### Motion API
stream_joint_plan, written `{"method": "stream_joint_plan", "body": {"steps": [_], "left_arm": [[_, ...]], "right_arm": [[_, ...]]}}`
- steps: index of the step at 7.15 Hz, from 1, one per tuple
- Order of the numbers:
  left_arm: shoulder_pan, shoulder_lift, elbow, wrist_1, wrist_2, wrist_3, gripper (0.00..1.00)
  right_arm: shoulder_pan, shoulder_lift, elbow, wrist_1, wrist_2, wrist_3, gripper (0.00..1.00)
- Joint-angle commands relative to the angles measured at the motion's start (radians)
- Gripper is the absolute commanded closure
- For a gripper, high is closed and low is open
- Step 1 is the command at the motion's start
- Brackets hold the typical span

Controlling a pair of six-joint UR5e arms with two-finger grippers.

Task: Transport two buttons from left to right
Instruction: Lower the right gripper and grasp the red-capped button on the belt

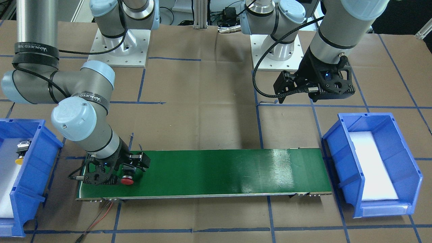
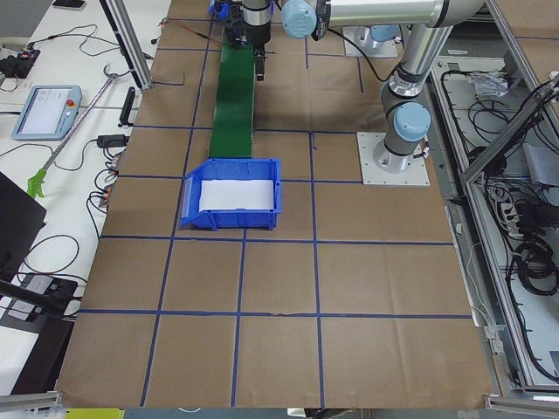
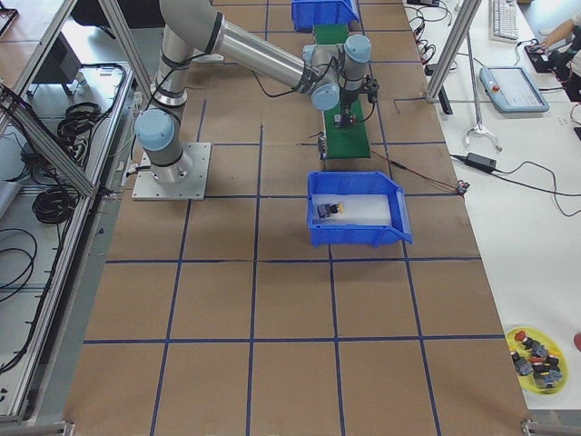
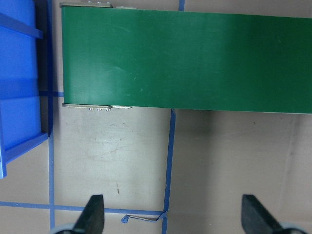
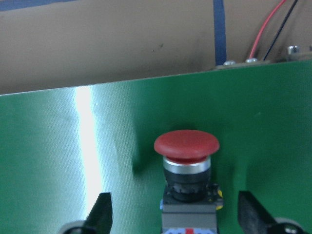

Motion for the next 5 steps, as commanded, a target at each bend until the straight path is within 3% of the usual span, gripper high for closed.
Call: {"method": "stream_joint_plan", "body": {"steps": [1,2,3,5], "left_arm": [[0.0,0.0,-0.002,0.003,0.0,0.0,0.0],[0.0,0.0,-0.002,0.003,0.0,0.0,0.0],[0.0,0.0,-0.002,0.003,0.0,0.0,0.0],[0.0,0.0,-0.002,0.004,0.0,0.003,0.0]], "right_arm": [[-0.005,0.005,0.003,-0.006,-0.048,-0.021,0.62],[-0.005,0.011,0.001,-0.003,-0.118,-0.033,0.8],[-0.006,0.01,0.001,0.003,-0.161,-0.05,0.92],[-0.018,-0.01,-0.03,0.02,-0.196,-0.089,0.96]]}}
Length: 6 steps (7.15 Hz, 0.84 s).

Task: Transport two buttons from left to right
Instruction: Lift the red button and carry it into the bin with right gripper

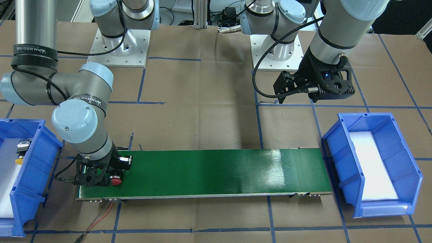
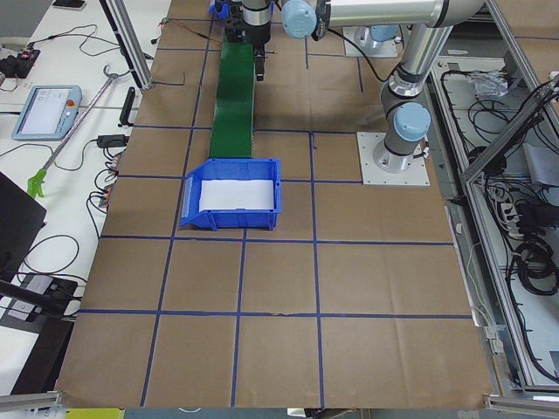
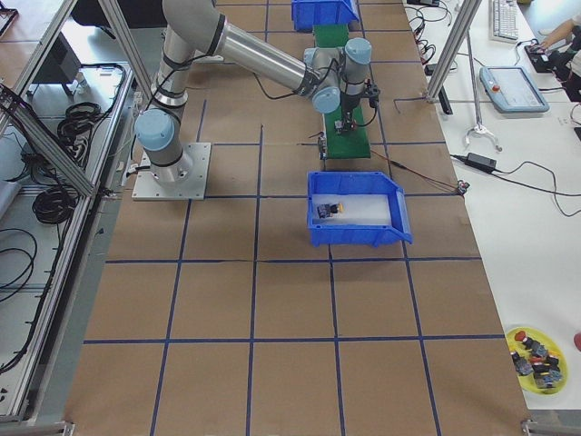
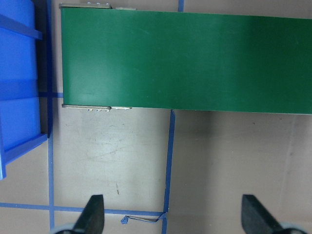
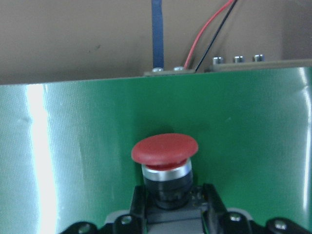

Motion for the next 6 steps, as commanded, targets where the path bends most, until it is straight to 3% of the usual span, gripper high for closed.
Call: {"method": "stream_joint_plan", "body": {"steps": [1,3,6], "left_arm": [[0.0,0.0,0.0,0.001,0.0,0.002,0.0],[0.0,0.0,0.003,0.001,-0.002,0.003,0.0],[0.0,0.0,0.005,0.001,0.0,0.005,0.0]], "right_arm": [[-0.036,-0.022,-0.078,0.099,-0.026,-0.075,0.96],[-0.143,-0.048,-0.183,0.207,-0.089,-0.233,0.96],[-0.299,-0.021,-0.348,0.212,-0.11,-0.405,0.96]]}}
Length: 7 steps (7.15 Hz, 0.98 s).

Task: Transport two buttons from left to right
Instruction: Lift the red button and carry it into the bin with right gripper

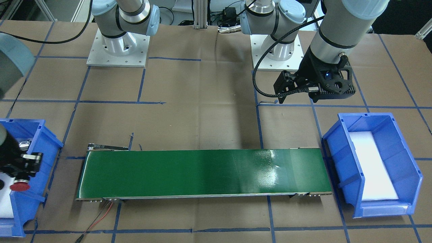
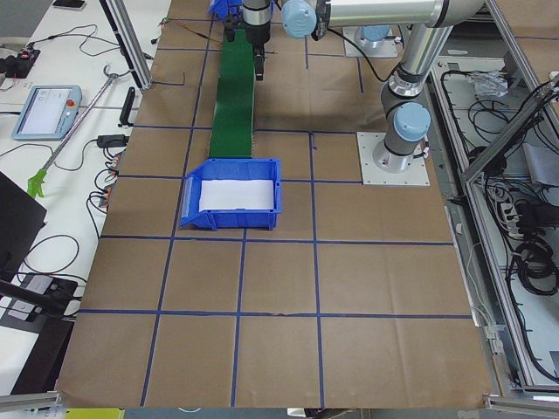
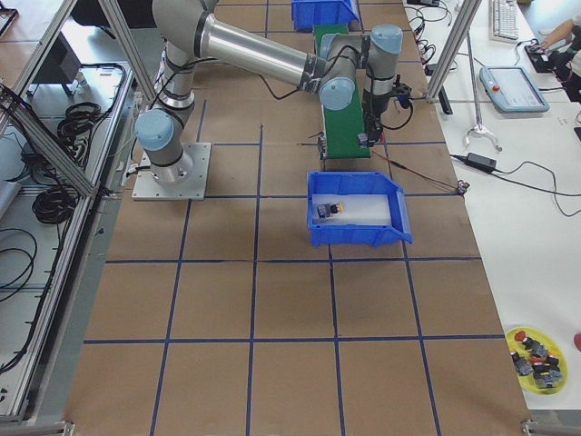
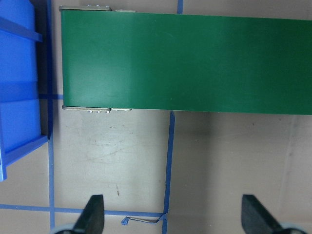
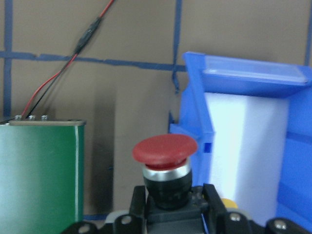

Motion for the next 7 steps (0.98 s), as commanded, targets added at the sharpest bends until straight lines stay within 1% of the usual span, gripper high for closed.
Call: {"method": "stream_joint_plan", "body": {"steps": [1,3,6,7], "left_arm": [[0.0,0.0,0.001,0.0,0.001,0.001,0.0],[0.0,-0.002,0.004,0.0,0.001,0.003,0.0],[0.0,-0.002,0.006,0.0,0.001,0.003,0.0],[0.0,-0.002,0.006,0.0,0.001,0.003,0.0]], "right_arm": [[-0.111,0.067,-0.085,0.005,0.002,-0.124,0.95],[-0.166,0.154,-0.083,-0.009,0.009,-0.13,0.95],[-0.174,0.201,-0.073,-0.017,0.009,-0.114,0.95],[-0.174,0.199,-0.047,-0.018,0.009,-0.107,0.95]]}}
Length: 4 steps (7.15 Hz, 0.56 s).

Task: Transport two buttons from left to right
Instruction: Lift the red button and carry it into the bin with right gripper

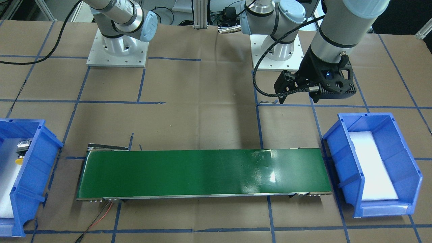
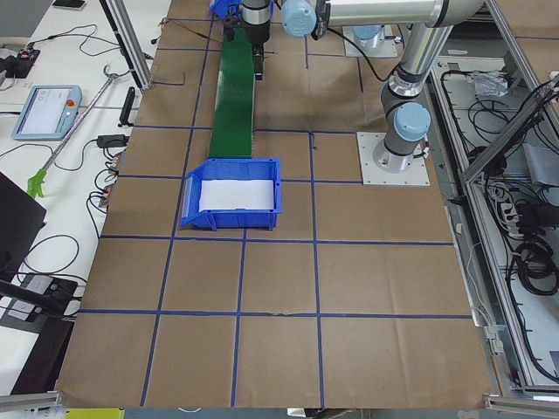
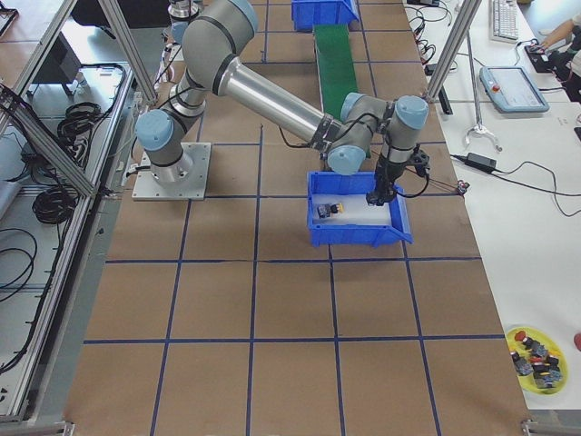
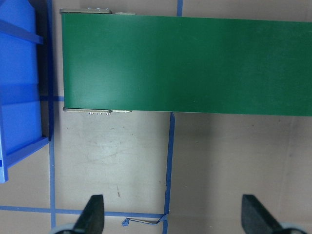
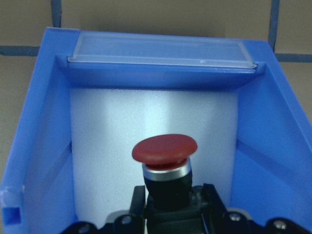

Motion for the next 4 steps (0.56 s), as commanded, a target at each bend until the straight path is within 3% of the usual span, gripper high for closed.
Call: {"method": "stream_joint_plan", "body": {"steps": [1,4], "left_arm": [[0.0,0.0,0.0,0.0,0.0,0.0,0.0],[0.0,0.0,0.0,0.0,0.0,0.0,0.0]], "right_arm": [[-0.001,0.003,0.04,-0.002,0.0,0.013,0.95],[-0.01,0.038,0.046,-0.002,0.002,0.014,0.95]]}}
